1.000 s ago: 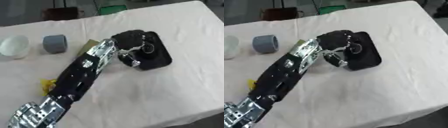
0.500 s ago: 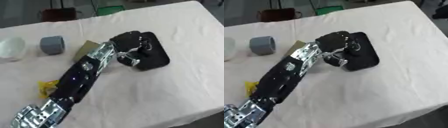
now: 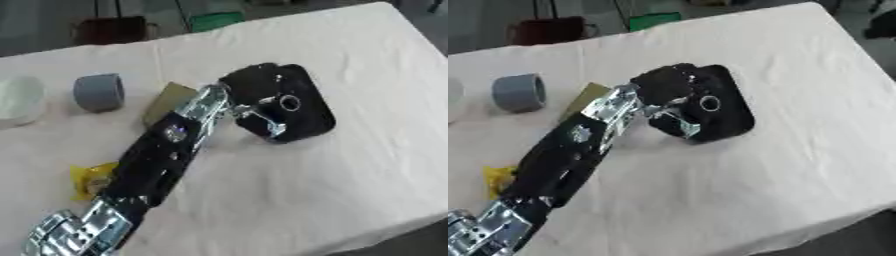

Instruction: Pick up objects on the table and place them in the box.

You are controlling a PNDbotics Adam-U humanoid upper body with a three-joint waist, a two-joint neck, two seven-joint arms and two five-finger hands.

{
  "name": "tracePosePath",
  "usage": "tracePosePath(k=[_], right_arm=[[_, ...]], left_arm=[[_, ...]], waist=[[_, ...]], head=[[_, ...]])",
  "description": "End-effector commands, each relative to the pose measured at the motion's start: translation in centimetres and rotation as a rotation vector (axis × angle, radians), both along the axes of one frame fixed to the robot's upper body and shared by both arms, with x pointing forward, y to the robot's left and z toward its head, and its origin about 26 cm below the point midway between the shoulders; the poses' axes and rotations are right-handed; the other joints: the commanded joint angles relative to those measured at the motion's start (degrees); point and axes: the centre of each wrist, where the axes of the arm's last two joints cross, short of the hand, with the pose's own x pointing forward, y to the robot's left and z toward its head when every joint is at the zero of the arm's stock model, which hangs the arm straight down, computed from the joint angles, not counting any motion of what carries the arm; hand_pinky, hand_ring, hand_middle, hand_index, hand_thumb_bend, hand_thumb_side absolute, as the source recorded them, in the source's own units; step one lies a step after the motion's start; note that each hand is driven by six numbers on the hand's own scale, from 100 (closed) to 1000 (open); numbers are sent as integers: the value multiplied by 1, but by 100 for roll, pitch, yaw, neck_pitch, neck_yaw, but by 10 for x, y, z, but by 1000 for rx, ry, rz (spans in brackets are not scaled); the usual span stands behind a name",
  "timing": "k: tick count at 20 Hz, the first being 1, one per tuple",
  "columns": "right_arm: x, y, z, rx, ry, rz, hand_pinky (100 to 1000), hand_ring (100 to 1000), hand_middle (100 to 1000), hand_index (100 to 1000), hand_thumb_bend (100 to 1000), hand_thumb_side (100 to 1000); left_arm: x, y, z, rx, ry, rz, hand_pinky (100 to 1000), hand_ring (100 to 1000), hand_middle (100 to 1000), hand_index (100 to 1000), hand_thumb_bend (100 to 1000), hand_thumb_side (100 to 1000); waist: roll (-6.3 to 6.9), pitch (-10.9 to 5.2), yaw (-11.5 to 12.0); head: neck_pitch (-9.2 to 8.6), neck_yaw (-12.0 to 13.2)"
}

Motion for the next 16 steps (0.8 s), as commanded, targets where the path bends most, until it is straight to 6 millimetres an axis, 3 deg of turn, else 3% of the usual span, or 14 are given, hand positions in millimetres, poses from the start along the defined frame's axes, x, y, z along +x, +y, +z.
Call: tracePosePath(k=[1, 3, 4, 5, 6, 7, 12, 14, 16], right_arm=[[-3, 1, 10, -9, -34, 9, 689, 674, 810, 881, 100, 755], [-3, 0, 10, -10, -35, 5, 689, 674, 810, 882, 100, 755], [-3, 0, 9, -10, -34, 3, 689, 673, 810, 882, 100, 760], [-4, -4, 7, -11, -26, -14, 689, 673, 810, 881, 100, 756], [-5, -6, 6, -13, -22, -25, 689, 672, 809, 881, 100, 756], [-5, -8, 5, -15, -18, -37, 689, 672, 809, 881, 100, 756], [-7, -15, 0, -21, 1, -74, 688, 671, 809, 881, 100, 761], [-8, -18, -3, -26, 14, -92, 688, 670, 809, 880, 100, 761], [-9, -22, -5, -29, 21, -113, 688, 670, 809, 880, 100, 762]], left_arm=[[1, 0, 19, -94, -47, -16, 943, 925, 913, 972, 100, 700], [1, 5, 24, -150, -52, -16, 940, 926, 914, 972, 100, 696], [1, 8, 28, -183, -55, -10, 923, 940, 920, 957, 100, 1000], [1, 26, 44, -311, -87, 12, 909, 945, 921, 946, 100, 671], [-2, 39, 58, -408, -102, 19, 892, 949, 921, 932, 100, 1000], [-7, 56, 73, -510, -113, 28, 885, 948, 919, 927, 100, 687], [-46, 112, 119, -755, -78, 26, 868, 953, 911, 877, 100, 697], [-68, 146, 127, -811, -90, 53, 873, 954, 911, 867, 100, 682], [-94, 192, 125, -842, -142, 162, 877, 954, 910, 850, 100, 675]], waist=[[-66, -79, 15], [-67, -81, 34], [-68, -84, 52], [-66, -107, 158], [-62, -121, 216], [-52, -142, 302], [-10, -206, 539], [5, -235, 666], [16, -258, 834]], head=[[-62, 7], [-65, -5], [-65, -12], [-46, -65], [-35, -90], [-20, -134], [14, -258], [31, -346], [51, -420]])
